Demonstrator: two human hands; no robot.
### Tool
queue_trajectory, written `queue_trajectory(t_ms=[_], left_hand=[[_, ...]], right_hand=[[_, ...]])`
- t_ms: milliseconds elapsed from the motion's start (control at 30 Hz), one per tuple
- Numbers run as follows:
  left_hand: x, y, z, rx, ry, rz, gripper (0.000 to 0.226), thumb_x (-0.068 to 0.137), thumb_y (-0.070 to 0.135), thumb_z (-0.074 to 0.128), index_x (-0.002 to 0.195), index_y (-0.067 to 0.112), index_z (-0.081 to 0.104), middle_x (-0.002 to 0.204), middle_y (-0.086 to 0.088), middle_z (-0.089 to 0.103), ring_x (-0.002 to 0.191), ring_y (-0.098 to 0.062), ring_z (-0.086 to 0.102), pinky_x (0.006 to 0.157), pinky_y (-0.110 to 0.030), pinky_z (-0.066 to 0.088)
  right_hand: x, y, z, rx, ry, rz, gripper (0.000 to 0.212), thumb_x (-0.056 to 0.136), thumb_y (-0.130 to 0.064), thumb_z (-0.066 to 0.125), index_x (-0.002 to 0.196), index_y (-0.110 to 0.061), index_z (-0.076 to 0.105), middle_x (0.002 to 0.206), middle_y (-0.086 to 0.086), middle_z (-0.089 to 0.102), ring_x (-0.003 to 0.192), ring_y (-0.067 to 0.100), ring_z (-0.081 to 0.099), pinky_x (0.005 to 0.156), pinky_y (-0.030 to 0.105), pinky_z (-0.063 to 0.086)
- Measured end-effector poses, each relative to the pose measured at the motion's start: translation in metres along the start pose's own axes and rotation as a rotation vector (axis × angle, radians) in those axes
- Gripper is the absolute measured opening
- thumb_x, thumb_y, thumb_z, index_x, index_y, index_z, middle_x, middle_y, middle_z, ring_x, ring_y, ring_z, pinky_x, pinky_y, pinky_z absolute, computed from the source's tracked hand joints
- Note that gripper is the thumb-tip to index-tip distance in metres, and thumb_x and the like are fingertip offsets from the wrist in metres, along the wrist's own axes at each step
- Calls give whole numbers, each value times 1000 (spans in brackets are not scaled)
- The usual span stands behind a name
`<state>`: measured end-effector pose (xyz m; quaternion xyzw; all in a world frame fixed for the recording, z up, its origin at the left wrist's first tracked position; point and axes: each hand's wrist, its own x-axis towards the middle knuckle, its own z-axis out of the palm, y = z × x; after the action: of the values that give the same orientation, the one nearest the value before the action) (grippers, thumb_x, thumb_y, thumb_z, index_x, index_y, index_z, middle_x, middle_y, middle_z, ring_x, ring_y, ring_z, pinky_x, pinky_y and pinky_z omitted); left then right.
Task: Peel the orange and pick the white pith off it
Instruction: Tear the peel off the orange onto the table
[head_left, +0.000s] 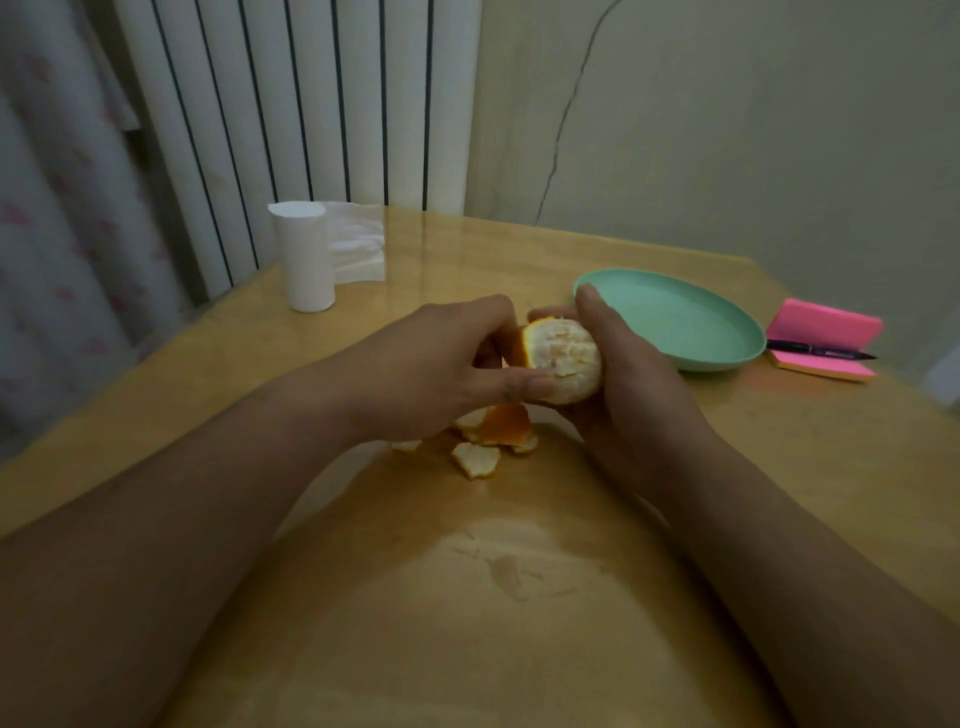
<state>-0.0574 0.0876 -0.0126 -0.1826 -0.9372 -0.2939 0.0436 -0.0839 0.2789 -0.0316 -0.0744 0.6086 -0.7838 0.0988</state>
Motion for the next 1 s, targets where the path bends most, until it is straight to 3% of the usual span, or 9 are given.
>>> queue_trajectory(t_ms=[100, 233, 333, 467, 667, 733, 867, 1000], left_hand=[[0, -5, 0, 24, 69, 52, 34, 90, 63, 66, 111, 37, 59, 97, 15, 67, 88, -3, 64, 75, -32, 58], [1, -9, 0, -28, 94, 103, 25, 98, 53, 63, 113, 33, 64, 97, 17, 69, 90, 4, 64, 69, -13, 48], [1, -9, 4, -31, 110, 129, 23, 103, 48, 58, 117, 31, 61, 98, 16, 68, 91, 5, 64, 68, -13, 49], [1, -8, 9, -18, 127, 157, 27, 105, 49, 49, 119, 28, 59, 101, 12, 68, 91, -5, 64, 75, -34, 57], [6, -8, 17, 30, 237, 200, 11, 112, 28, 47, 111, 22, 56, 84, 10, 60, 74, -8, 58, 59, -28, 41], [7, -9, 16, -18, 217, 193, 12, 112, 33, 47, 112, 25, 56, 88, 12, 62, 78, -8, 59, 62, -27, 45], [7, -11, 13, -123, 102, 134, 24, 107, 52, 51, 113, 29, 56, 96, 12, 66, 87, -3, 63, 65, -19, 51], [8, -18, 8, -177, 76, 118, 15, 109, 42, 52, 110, 29, 60, 95, 13, 69, 89, -4, 66, 68, -16, 50]], right_hand=[[0, -1, -3, -53, -99, 42, 51, 103, -58, 54, 127, -15, 70, 126, 21, 73, 113, 33, 74, 97, 52, 59], [0, 0, -12, -137, -155, -2, 39, 105, -46, 57, 129, -18, 69, 121, 14, 73, 102, 26, 74, 72, 36, 60], [3, 0, -15, -96, -159, -47, 35, 106, -38, 59, 132, -16, 68, 125, 14, 70, 104, 23, 73, 76, 36, 60], [6, 2, -18, -104, -136, -98, 35, 98, -36, 62, 127, -18, 71, 120, 12, 71, 102, 21, 71, 72, 35, 58], [6, 6, -10, -122, -91, -142, 30, 97, -31, 62, 121, -15, 71, 105, 8, 72, 89, 19, 70, 65, 34, 56], [6, 6, -11, -115, -76, -148, 27, 103, -31, 58, 122, -16, 72, 108, 7, 73, 93, 19, 70, 68, 35, 56], [5, 5, -14, -147, -165, -90, 44, 100, -47, 65, 130, -16, 68, 120, 14, 71, 100, 22, 71, 71, 34, 57], [2, 4, -11, -131, -167, -98, 52, 85, -36, 76, 131, -14, 66, 106, 4, 76, 94, 19, 74, 67, 30, 58]])
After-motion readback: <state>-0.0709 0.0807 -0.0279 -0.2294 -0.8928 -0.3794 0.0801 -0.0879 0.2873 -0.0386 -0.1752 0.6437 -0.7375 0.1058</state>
